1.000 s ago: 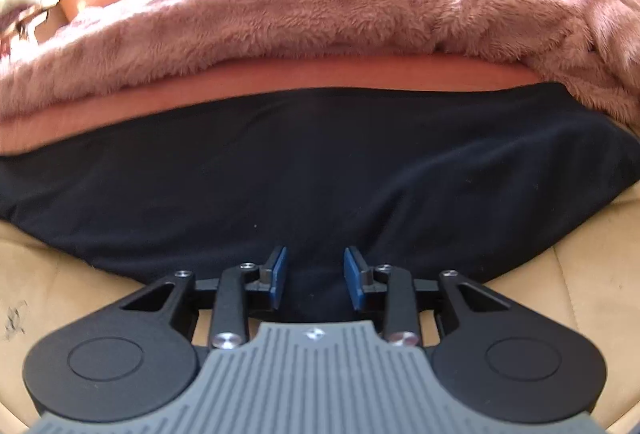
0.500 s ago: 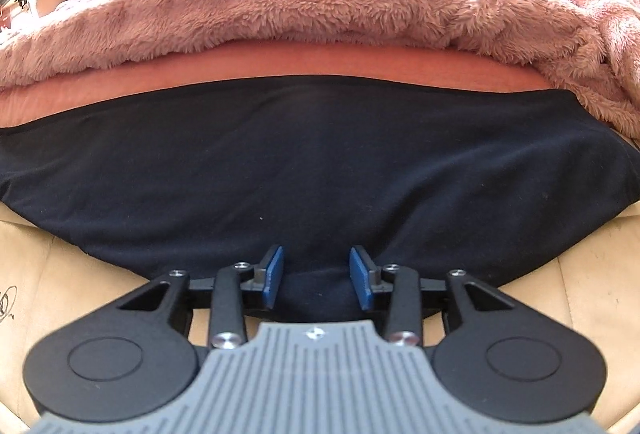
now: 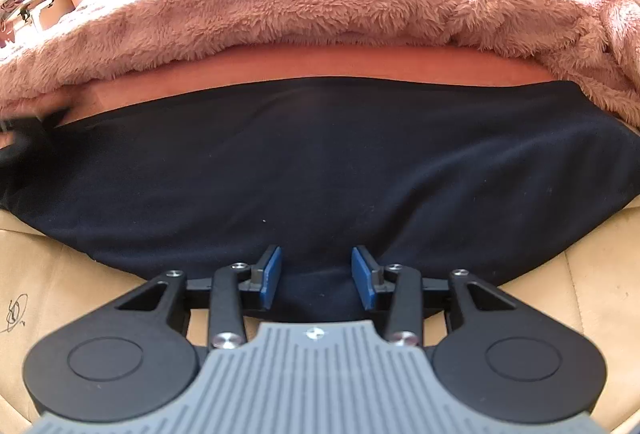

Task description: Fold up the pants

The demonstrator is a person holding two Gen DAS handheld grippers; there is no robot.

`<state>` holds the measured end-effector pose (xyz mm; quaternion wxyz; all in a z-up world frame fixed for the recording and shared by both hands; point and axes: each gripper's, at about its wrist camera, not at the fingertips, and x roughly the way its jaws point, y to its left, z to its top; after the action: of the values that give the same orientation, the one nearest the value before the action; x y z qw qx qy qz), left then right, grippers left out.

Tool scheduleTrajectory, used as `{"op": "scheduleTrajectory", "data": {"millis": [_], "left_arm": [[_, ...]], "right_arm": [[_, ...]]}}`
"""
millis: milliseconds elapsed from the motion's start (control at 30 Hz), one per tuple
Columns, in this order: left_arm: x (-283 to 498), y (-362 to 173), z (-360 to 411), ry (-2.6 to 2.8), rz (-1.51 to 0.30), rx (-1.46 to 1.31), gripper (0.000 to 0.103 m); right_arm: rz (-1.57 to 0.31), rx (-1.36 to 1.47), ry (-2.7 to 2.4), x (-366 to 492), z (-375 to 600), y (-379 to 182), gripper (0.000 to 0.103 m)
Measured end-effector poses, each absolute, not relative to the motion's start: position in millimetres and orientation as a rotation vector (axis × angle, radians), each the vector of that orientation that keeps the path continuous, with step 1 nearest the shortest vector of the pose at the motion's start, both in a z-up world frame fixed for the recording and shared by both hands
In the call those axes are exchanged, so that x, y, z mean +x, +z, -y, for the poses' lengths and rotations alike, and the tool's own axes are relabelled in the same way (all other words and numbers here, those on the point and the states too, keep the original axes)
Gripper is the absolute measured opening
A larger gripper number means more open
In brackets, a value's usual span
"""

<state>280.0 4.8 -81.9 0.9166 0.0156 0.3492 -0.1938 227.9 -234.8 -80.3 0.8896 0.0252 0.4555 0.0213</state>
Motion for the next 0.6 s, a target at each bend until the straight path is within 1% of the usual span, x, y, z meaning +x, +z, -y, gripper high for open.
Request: {"op": "scheduleTrajectory", "data": {"millis": [133,167,333,467,600], "left_arm": [[271,-84,-20,-0.397,-0.731,0.094,0.032],[273,-81,-29,-0.379,-0.73,0.126,0.033],[287,-72,-51,-0.337,-0.735,0.361,0.033],[309,-81,-31,-0.452,-0.752,0.554,0.033],[324,-103,-23,-0.494,-0.825,0.605,0.034]], "right_arm": [[-0.937,0.054,0.057,226,236,-81,0.038],[-0.934,0.058,0.058,226,237,-81,0.039],[-0.92,0.067,0.064,223,237,-82,0.041],[-0.916,0.076,0.068,223,237,-83,0.042],[-0.913,0.087,0.074,223,239,-83,0.042]]}}
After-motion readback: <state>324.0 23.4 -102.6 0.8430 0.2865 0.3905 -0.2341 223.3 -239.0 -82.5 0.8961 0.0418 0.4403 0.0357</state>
